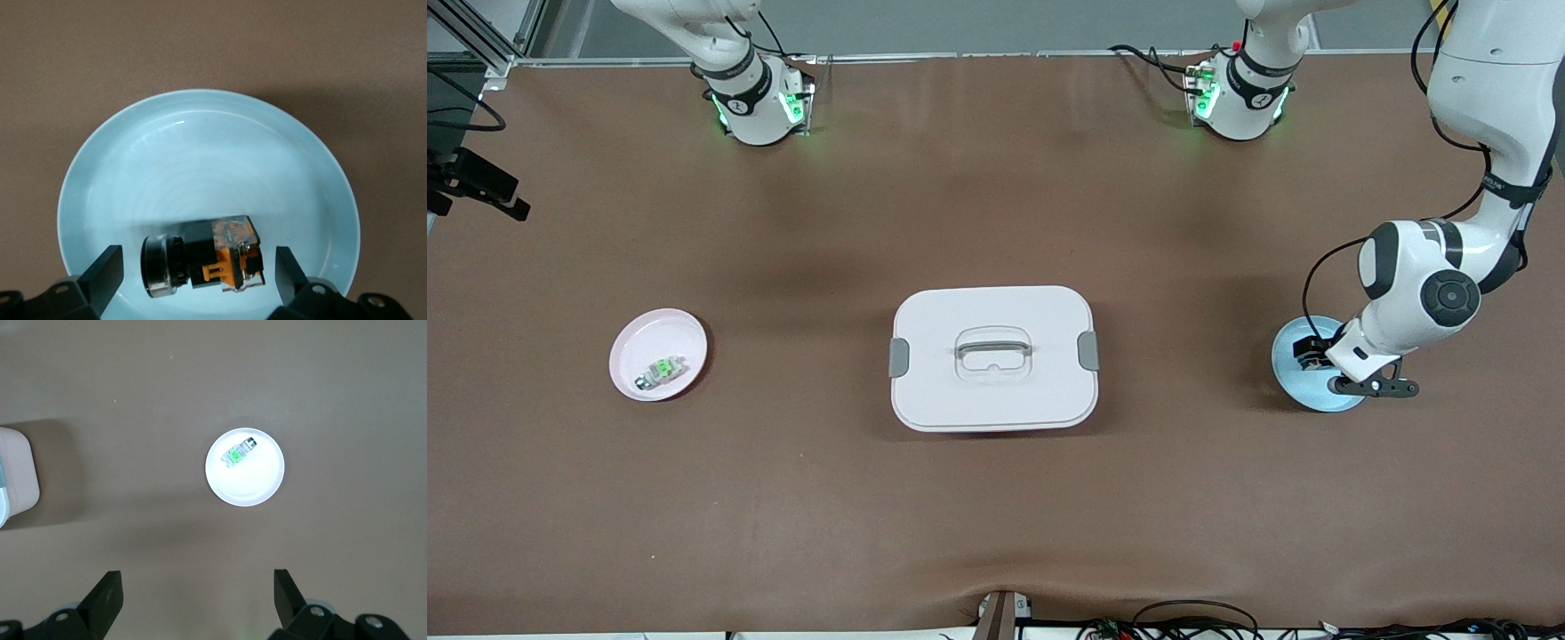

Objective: Transfer orange switch to right arm and place
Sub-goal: 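Close the left gripper on the orange switch, then lift the switch with the left gripper while the right gripper approaches, then bring the switch above the box toward the right gripper, then close the right gripper on the switch held by the left gripper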

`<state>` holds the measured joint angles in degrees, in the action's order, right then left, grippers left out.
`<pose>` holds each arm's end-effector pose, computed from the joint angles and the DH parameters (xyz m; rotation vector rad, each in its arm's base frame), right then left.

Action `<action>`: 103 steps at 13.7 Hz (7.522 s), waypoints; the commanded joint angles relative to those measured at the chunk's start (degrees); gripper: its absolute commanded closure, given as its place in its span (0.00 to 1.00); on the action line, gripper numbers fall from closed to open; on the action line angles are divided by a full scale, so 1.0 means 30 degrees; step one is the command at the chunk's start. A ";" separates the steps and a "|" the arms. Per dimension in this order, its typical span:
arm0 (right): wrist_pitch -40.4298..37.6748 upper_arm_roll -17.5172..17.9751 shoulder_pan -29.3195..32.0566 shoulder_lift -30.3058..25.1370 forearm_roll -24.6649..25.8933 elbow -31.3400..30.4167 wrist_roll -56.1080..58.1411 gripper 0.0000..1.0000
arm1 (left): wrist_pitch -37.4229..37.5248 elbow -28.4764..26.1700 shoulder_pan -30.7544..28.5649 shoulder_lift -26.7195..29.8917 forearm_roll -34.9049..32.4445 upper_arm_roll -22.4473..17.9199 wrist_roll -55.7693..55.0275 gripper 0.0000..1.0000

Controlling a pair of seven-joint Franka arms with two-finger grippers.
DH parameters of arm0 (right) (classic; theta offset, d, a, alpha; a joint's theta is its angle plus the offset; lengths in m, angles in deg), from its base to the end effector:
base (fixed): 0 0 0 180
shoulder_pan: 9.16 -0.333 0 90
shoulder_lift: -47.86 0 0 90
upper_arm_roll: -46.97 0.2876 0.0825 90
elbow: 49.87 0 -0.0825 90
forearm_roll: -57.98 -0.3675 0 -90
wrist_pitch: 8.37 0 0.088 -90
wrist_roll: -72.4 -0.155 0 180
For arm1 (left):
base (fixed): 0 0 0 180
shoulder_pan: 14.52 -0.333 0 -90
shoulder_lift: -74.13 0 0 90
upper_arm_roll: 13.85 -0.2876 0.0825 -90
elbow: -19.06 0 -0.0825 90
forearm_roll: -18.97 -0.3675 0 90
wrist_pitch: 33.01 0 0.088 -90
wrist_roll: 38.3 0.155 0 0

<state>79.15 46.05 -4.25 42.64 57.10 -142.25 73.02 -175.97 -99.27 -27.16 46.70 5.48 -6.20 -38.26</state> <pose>0.5055 -0.0495 0.5731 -3.1220 0.1408 -0.0113 0.5600 0.0506 0.1362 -3.0635 0.1397 0.0658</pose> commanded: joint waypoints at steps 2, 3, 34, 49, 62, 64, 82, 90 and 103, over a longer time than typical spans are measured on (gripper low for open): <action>-0.0257 0.0248 0.0180 0.0246 0.0234 0.0412 0.0173 0.00 | -0.0306 0.0155 0.0023 -0.0405 -0.0014 0.0057 -0.0160 0.08; -0.0286 0.0248 0.0180 0.0246 0.0234 0.0412 0.0203 0.00 | -0.0306 0.0126 -0.0006 -0.0492 -0.0014 0.0057 -0.0160 0.10; -0.2428 0.0453 -0.8049 0.0070 -0.0844 0.0325 -1.1771 0.00 | 0.8600 0.9439 0.2831 0.1530 0.7073 0.6561 -1.8724 1.00; 0.9022 0.0482 -1.2095 -0.2917 -0.6613 -0.7612 -1.6053 0.00 | 0.8190 1.2780 0.7903 0.1119 1.2054 0.6590 -2.8167 1.00; 1.8576 0.0336 -1.4586 -0.1749 -0.9463 -0.9638 -1.7818 0.00 | 0.6930 1.3397 0.9633 0.0444 1.3638 0.6649 -2.8841 1.00; 2.0301 0.0365 -1.4644 -0.1134 -0.9667 -0.9550 -1.7639 0.00 | 0.6930 1.3397 0.9633 0.0415 1.3638 0.6649 -2.8783 1.00; 2.4147 0.0394 -1.5787 0.2589 -1.0225 -0.7442 -1.7492 0.00 | 0.6725 1.3485 0.9691 0.0386 1.3609 0.6678 -2.8519 1.00; 2.4177 0.0394 -1.5816 0.3584 -1.0284 -0.6474 -1.7492 0.00 | 0.6376 1.3485 0.9691 0.0357 1.3610 0.6678 -2.8314 1.00; 2.4382 0.0394 -1.6051 0.3996 -1.0313 -0.5975 -1.7521 0.92 | 0.6315 1.3456 0.9866 0.0357 1.3609 0.6649 -2.8402 1.00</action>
<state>151.74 47.54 -51.64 53.84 27.58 -161.50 19.97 -156.69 -59.76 1.58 48.15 45.43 13.66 -123.74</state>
